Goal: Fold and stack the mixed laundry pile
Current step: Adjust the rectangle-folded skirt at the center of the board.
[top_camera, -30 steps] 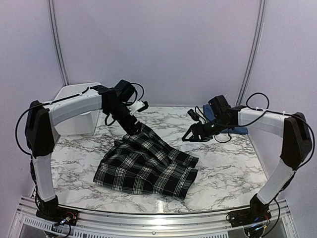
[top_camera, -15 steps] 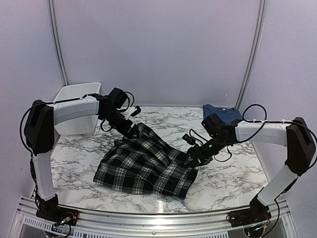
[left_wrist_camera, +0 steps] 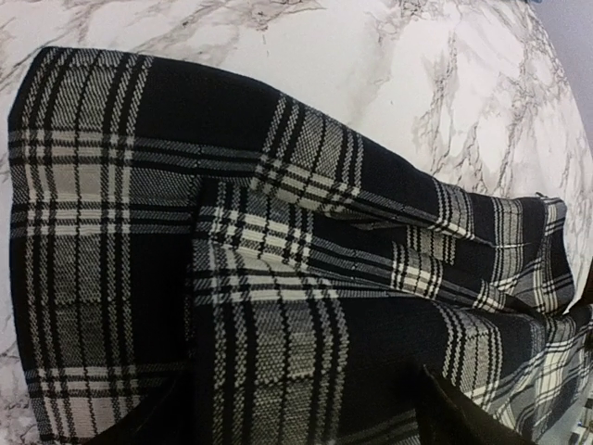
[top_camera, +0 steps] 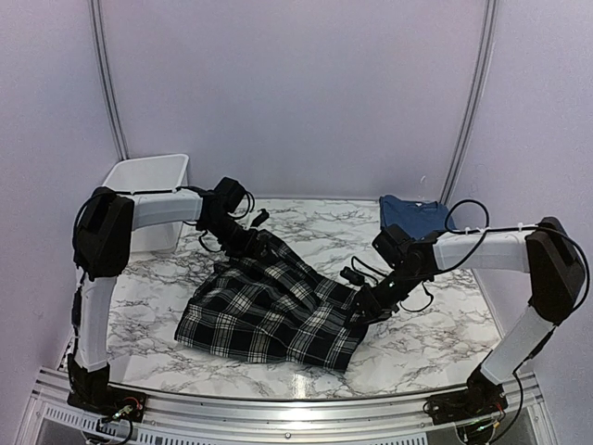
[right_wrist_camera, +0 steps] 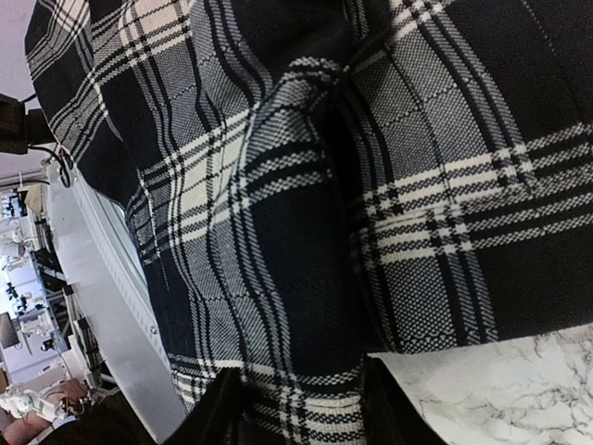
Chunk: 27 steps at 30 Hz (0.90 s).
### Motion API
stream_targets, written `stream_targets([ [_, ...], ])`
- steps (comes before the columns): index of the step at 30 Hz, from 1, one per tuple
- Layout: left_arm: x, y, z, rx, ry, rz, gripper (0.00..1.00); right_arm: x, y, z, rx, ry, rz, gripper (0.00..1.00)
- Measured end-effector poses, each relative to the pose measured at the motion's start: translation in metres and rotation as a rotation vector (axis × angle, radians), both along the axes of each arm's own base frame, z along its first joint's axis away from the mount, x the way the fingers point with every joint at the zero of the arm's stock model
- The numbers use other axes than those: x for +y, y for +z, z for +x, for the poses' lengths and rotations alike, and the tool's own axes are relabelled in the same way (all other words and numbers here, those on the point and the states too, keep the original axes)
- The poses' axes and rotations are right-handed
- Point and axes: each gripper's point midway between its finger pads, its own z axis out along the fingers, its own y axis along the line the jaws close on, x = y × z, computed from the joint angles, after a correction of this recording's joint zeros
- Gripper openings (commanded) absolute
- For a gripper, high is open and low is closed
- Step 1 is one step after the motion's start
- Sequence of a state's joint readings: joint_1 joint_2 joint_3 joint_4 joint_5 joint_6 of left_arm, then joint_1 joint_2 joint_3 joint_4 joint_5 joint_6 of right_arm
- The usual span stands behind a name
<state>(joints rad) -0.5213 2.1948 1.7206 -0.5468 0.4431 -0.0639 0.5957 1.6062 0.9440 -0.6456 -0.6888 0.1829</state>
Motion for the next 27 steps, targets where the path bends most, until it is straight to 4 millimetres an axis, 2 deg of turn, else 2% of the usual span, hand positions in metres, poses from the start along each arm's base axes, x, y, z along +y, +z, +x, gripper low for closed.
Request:
stream_targets([
  [2, -0.004, -0.001, -0.004, 0.019, -0.015, -0.023, 0.52, 0.0, 0.001, -0.001, 0.004, 0.001, 0.001, 0.22],
  [5, -0.008, 0.001, -0.007, 0.041, -0.016, -0.055, 0.24, 0.001, 0.003, 0.0, 0.001, 0.006, 0.005, 0.01],
  [8, -0.006, 0.001, -0.01, 0.063, -0.02, -0.086, 0.0, 0.004, 0.009, 0.003, -0.01, 0.011, 0.013, 0.0],
  [14, 0.016, 0.008, -0.013, 0.094, 0.013, -0.117, 0.0, 0.007, 0.02, 0.016, -0.062, 0.008, 0.011, 0.0],
  [22, 0.041, 0.076, 0.007, -0.048, 0.069, -0.176, 0.0, 0.011, 0.053, 0.051, -0.242, -0.006, -0.016, 0.0],
  [27, 0.045, 0.1, 0.027, -0.124, 0.097, -0.191, 0.0, 0.008, 0.063, 0.072, -0.332, -0.02, -0.052, 0.0],
])
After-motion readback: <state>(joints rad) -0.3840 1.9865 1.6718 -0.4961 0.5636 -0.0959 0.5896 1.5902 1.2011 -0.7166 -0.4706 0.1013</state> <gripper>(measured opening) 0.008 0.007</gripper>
